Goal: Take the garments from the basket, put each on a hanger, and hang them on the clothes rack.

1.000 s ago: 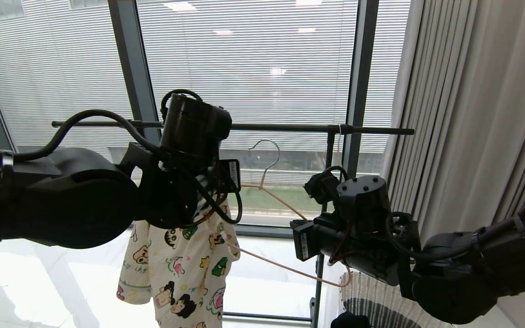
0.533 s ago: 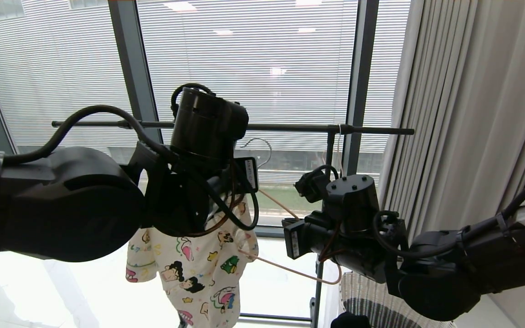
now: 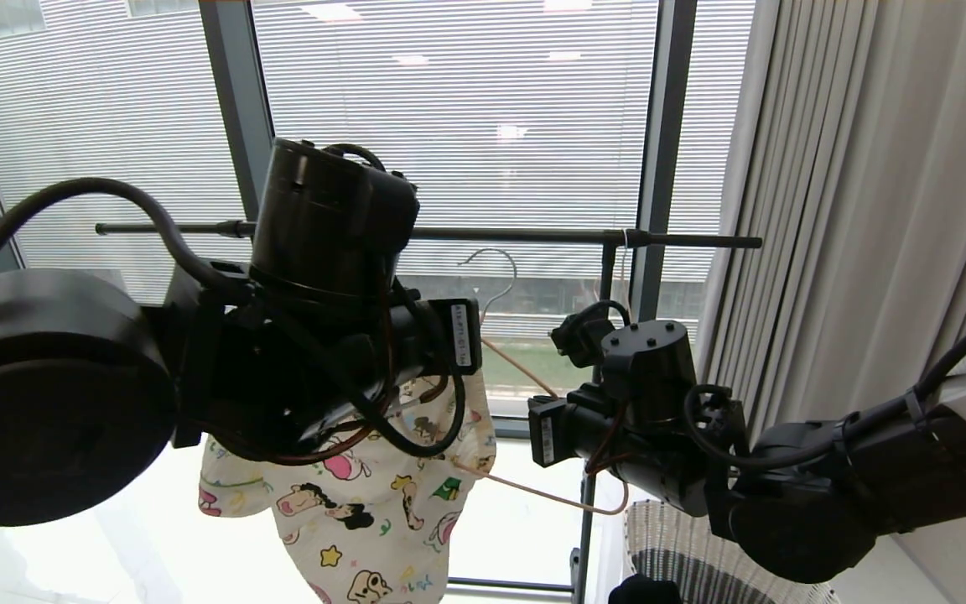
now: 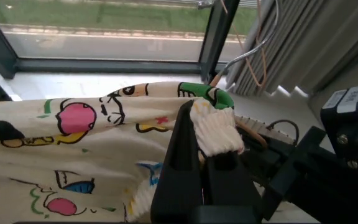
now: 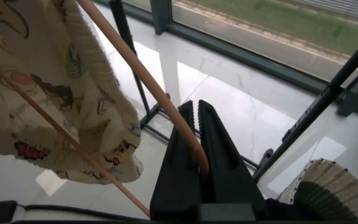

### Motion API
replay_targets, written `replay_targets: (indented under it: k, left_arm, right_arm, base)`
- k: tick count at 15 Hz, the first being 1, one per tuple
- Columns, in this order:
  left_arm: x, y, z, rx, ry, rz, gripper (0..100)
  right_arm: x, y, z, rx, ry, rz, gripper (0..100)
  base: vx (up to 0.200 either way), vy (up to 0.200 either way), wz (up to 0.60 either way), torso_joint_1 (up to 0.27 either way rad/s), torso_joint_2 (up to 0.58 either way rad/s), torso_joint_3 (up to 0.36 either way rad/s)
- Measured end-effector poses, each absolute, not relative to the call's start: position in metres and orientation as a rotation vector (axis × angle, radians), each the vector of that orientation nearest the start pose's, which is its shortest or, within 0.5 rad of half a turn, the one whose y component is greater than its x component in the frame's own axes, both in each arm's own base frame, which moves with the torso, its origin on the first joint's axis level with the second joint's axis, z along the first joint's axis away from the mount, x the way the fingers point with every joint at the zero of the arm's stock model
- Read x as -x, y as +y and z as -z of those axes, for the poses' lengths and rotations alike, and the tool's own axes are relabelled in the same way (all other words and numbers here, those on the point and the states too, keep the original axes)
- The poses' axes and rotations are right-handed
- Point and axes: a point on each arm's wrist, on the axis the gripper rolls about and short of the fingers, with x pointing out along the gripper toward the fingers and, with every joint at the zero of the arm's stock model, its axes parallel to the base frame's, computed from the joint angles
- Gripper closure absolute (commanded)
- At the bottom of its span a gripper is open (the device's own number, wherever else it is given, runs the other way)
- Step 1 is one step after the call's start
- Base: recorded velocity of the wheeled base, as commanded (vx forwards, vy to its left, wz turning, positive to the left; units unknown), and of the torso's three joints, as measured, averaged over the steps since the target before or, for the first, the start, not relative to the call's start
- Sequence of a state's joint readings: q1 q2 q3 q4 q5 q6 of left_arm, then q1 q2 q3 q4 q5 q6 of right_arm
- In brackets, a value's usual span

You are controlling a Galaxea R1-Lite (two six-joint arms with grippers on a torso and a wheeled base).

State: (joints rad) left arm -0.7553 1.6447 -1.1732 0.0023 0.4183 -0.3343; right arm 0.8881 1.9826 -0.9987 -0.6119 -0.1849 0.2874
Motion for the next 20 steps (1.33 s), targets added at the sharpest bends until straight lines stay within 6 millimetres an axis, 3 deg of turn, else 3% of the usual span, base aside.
replay_targets:
  k: [4,11,17,18,20]
  left_arm:
    - [-0.223,-0.183,-0.237,-0.067,0.445,0.285,100]
    - [-0.216,-0.172,-0.234,-0.208,0.417,0.433,100]
    - [-0.215,-0.159,-0.227,-0.254,0.328,0.448,100]
    - [-0.215,-0.160,-0.227,-0.255,0.327,0.450,0]
    - [-0.215,-0.159,-0.227,-0.255,0.329,0.450,0]
  right_arm:
    - [-0.239,0.287,-0.138,-0.086,0.410,-0.640,100]
    - [-0.239,0.283,-0.145,-0.093,0.383,-0.609,100]
    - [-0.240,0.283,-0.158,-0.126,0.300,-0.597,100]
    - [-0.239,0.282,-0.159,-0.125,0.296,-0.597,100]
    - [-0.238,0.281,-0.163,-0.123,0.283,-0.600,100]
  base:
    - [0.000,0.000,0.00,0.000,0.00,0.000]
    - [0.000,0.000,0.00,0.000,0.00,0.000]
    - [0.000,0.000,0.00,0.000,0.00,0.000]
    - [0.000,0.000,0.00,0.000,0.00,0.000]
    - [0.000,0.000,0.00,0.000,0.00,0.000]
